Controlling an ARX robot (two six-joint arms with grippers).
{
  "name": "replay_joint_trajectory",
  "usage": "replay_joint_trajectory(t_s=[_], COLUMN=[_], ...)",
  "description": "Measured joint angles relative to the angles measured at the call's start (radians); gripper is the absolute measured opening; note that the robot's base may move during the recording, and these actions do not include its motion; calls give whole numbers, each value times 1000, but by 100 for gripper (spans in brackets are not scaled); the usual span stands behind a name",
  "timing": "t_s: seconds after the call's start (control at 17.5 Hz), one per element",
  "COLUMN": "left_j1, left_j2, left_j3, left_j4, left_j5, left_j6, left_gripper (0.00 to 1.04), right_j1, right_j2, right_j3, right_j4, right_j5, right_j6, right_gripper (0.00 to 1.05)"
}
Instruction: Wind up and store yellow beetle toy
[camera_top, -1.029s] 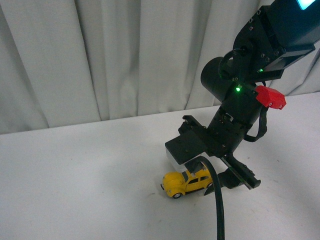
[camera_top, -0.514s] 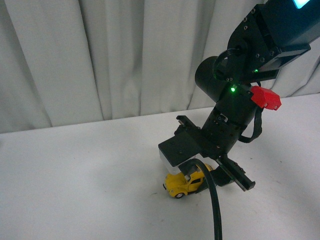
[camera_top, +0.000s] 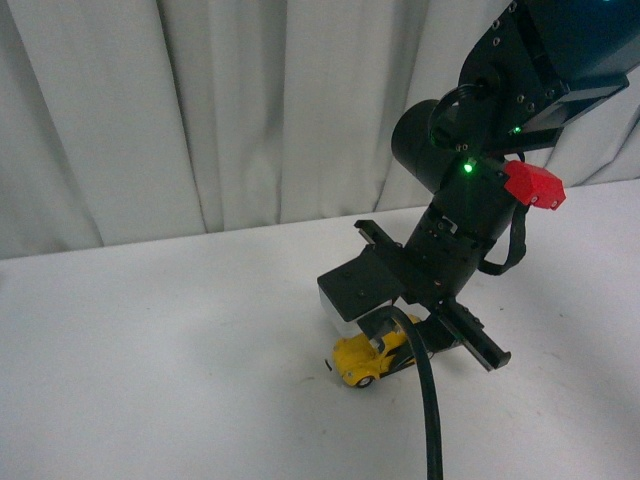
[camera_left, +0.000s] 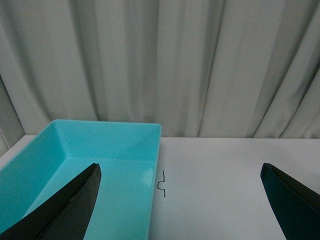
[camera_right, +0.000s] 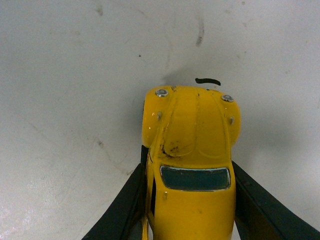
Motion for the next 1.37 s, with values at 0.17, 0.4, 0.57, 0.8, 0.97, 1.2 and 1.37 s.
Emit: replay_joint_trajectory(t_s=[0.17,0.4,0.57,0.8,0.97,1.2,1.37], left_j1=[0,0,0,0,0,0,0], left_j2=[0,0,0,0,0,0,0], left_j3=[0,0,0,0,0,0,0], left_j4=[0,0,0,0,0,0,0], left_j5=[0,0,0,0,0,0,0], left_j6=[0,0,0,0,0,0,0], left_gripper=[98,98,98,98,98,98,98], right_j1=[0,0,4,5,-10,-35,-61], right_j2=[0,-1,-11,-26,-27,-31,-44], right_j3=[-3,-22,-48,-93,-108,-127,-158], right_j4=[22,60,93,148,165,179,203], right_j5=[7,6,0,-23,-44,-72,-79], right_j6=[84,164,164,151,147,123,114], right_gripper=[42,41,41,41,41,41,41])
